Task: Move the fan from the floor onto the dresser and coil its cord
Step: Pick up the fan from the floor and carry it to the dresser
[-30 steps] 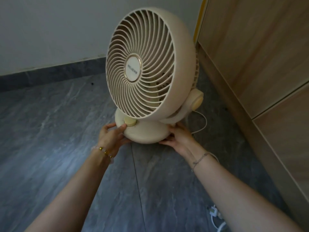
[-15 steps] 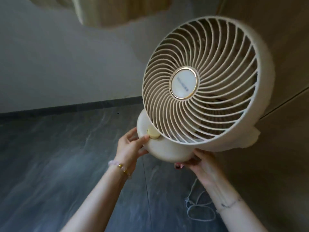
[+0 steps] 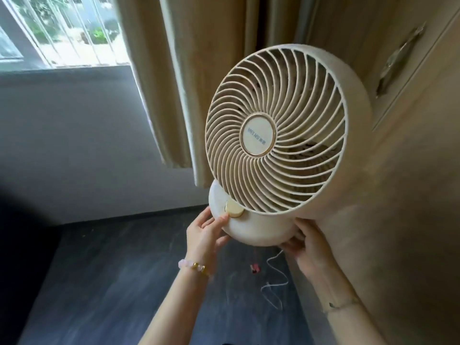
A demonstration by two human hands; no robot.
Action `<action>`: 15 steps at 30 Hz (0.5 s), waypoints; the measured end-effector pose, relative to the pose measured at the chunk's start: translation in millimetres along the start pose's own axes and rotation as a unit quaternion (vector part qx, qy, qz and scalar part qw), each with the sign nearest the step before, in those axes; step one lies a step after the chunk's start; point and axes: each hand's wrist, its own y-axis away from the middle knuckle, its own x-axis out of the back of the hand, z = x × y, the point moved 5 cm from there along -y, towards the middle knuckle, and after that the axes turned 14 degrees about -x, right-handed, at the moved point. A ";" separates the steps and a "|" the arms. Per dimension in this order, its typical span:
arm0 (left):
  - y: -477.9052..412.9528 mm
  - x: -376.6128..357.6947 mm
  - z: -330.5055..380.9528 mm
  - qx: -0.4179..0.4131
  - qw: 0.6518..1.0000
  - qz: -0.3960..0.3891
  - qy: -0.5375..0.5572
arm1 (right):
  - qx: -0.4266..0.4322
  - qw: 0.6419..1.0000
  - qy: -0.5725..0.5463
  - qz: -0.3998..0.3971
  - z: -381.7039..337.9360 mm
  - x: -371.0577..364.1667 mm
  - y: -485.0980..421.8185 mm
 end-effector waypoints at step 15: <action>49.3 4.1 115.1 -0.142 0.989 0.028 0.012 | 0.057 0.984 0.098 -0.139 -46.4 -82.5 54.3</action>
